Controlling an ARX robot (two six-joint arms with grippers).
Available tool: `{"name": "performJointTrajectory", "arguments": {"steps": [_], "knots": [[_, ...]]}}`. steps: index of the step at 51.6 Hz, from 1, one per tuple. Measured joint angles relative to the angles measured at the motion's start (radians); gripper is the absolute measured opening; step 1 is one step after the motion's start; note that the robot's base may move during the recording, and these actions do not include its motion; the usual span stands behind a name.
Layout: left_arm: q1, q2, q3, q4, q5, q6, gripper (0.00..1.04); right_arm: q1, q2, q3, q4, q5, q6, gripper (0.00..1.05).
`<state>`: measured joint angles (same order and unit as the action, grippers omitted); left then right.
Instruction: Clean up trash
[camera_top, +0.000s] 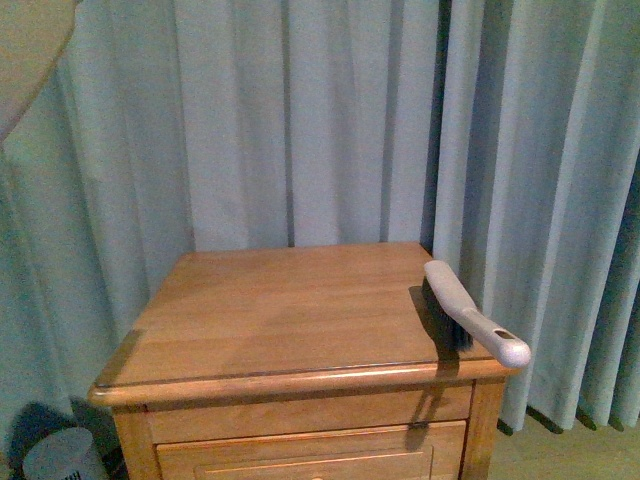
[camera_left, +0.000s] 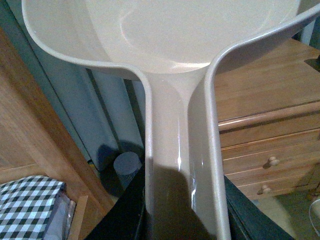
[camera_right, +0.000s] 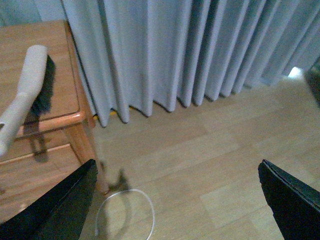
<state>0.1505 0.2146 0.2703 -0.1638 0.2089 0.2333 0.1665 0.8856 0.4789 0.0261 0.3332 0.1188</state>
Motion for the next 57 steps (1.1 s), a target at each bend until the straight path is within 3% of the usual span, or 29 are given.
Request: {"name": "performJointTrajectory", "arguments": {"steps": [7,23,31,57], "knots": [[0.0,0.0,0.0,0.0,0.0,0.0,0.26,0.006,0.273,0.238,-0.074,-0.084,0.091,0.97],[0.0,0.0,0.0,0.0,0.0,-0.002,0.26,0.1,0.694,0.637,-0.249,-0.163,0.283,0.97],[0.0,0.0,0.0,0.0,0.0,-0.002,0.26,0.146,0.809,0.723,-0.318,-0.171,0.356,0.97],[0.0,0.0,0.0,0.0,0.0,-0.002,0.26,0.202,1.032,0.866,-0.307,-0.183,0.465,0.97]]}}
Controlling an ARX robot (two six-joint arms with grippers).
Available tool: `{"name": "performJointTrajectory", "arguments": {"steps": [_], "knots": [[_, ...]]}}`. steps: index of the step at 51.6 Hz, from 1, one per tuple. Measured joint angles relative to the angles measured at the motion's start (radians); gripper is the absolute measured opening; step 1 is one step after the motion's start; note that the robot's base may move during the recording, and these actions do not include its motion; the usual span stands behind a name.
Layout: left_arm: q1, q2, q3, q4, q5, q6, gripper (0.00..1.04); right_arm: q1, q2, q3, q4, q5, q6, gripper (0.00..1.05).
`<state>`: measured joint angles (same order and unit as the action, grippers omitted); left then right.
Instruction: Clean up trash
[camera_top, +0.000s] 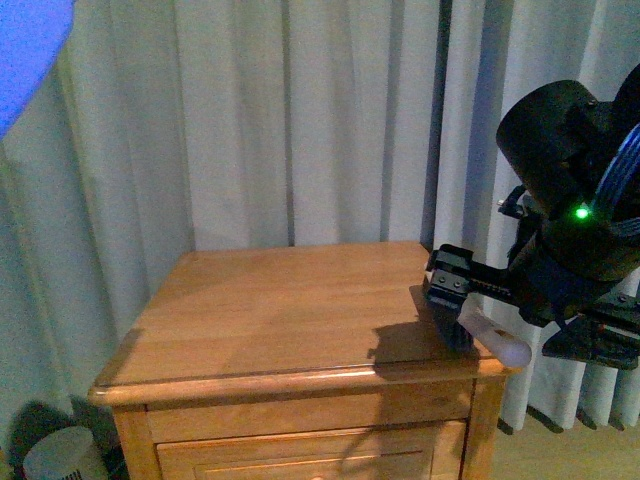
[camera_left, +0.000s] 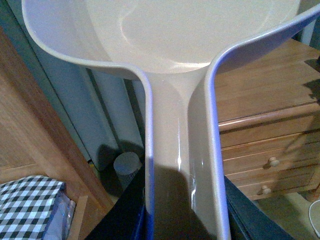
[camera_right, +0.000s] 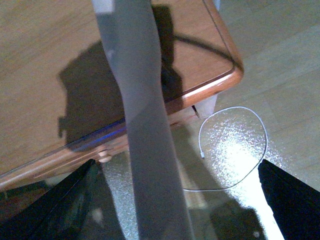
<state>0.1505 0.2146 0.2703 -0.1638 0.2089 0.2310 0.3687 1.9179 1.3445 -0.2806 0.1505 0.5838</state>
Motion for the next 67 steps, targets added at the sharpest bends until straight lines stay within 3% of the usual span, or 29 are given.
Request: {"name": "performJointTrajectory", "arguments": {"steps": [14,16,24,38,50,59,67], "knots": [[0.0,0.0,0.0,0.0,0.0,0.0,0.26,0.017,0.06,0.043,-0.016,0.002,0.005,0.97],[0.0,0.0,0.0,0.0,0.0,0.0,0.26,0.017,0.064,0.043,-0.017,0.002,0.005,0.94],[0.0,0.0,0.0,0.0,0.0,0.0,0.26,0.018,0.073,0.043,-0.013,0.002,0.006,0.74],[0.0,0.0,0.0,0.0,0.0,0.0,0.26,0.019,0.071,0.042,0.014,0.005,-0.005,0.22],[0.0,0.0,0.0,0.0,0.0,0.0,0.26,0.02,0.0,-0.037,0.115,0.058,-0.088,0.2],[0.0,0.0,0.0,0.0,0.0,0.0,0.26,0.02,-0.193,-0.202,0.306,0.119,-0.267,0.2],[0.0,0.0,0.0,0.0,0.0,0.0,0.26,0.027,-0.508,-0.5,0.537,0.232,-0.495,0.2]]}}
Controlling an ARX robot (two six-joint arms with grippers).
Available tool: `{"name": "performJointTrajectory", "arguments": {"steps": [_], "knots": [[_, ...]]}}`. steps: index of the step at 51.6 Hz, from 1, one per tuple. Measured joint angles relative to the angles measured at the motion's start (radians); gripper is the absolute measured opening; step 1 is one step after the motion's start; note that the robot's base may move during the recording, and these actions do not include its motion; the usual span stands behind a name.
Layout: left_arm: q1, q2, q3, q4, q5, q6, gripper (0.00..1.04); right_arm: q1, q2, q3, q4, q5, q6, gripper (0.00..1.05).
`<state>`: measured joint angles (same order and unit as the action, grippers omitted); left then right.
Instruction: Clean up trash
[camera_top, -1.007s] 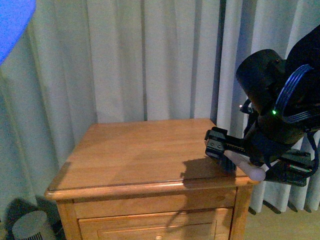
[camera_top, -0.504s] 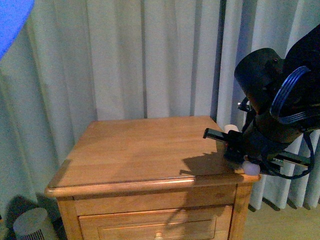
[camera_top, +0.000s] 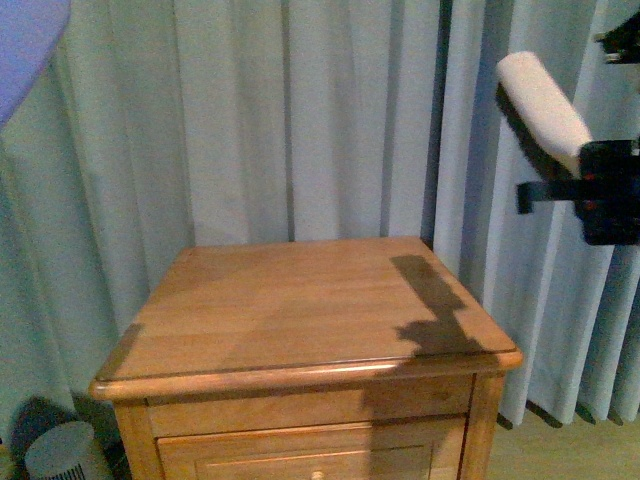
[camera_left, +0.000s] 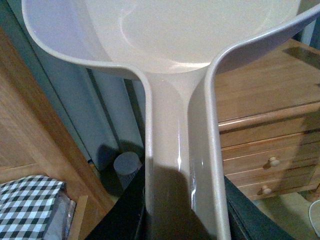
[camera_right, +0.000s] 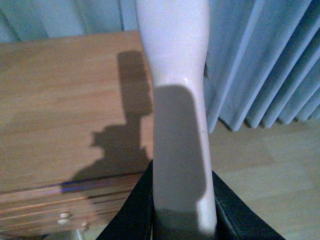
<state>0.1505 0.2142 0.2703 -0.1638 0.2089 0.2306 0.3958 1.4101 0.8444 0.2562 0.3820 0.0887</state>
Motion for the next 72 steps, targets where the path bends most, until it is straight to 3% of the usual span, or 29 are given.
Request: {"name": "performJointTrajectory", "arguments": {"steps": [9,21,38,72], "knots": [[0.0,0.0,0.0,0.0,0.0,0.0,0.26,0.063,-0.395,-0.316,0.025,0.102,-0.089,0.2],[0.0,0.0,0.0,0.0,0.0,0.0,0.26,0.168,-0.751,-0.483,-0.076,0.26,-0.107,0.2],[0.0,0.0,0.0,0.0,0.0,0.0,0.26,0.248,-0.83,-0.542,-0.093,0.343,-0.089,0.2],[-0.003,-0.001,0.0,0.0,-0.002,0.0,0.26,0.241,-0.848,-0.546,-0.133,0.373,-0.052,0.2]]}}
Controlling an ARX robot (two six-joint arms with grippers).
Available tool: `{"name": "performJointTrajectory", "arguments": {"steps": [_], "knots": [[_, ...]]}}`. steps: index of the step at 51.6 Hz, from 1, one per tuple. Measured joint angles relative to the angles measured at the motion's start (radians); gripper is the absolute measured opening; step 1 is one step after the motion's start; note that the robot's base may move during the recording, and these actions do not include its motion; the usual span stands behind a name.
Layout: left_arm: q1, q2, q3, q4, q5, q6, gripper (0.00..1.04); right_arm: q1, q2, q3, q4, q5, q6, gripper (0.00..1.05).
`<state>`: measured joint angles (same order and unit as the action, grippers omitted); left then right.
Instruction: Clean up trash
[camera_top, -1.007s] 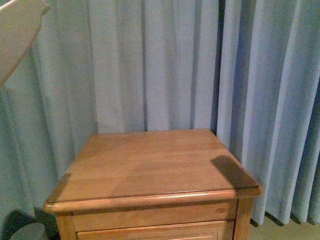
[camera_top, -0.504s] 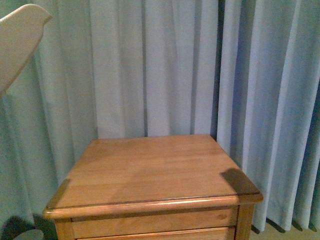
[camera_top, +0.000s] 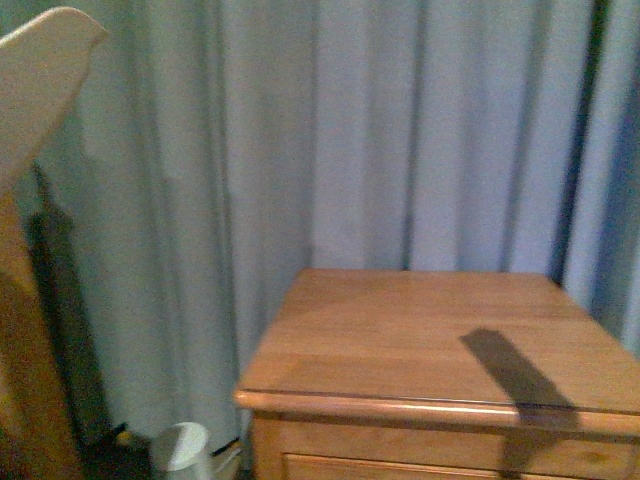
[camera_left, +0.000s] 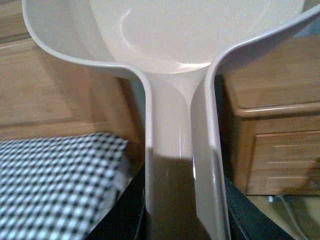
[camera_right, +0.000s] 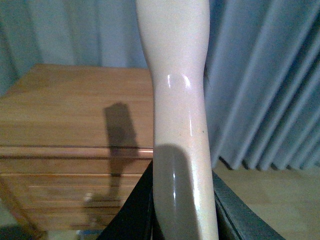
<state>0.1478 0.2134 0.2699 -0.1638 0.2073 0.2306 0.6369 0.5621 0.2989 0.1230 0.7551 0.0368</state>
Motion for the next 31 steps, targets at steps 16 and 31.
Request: {"name": "performJointTrajectory", "arguments": {"steps": [16,31], "knots": [[0.0,-0.004,-0.003,0.0,0.002,0.0,0.26,0.001,0.007,0.0,-0.001,-0.003,0.0,0.2],[0.0,-0.004,-0.005,0.0,0.0,0.0,0.26,0.001,0.006,0.0,-0.001,-0.003,0.0,0.2]]}}
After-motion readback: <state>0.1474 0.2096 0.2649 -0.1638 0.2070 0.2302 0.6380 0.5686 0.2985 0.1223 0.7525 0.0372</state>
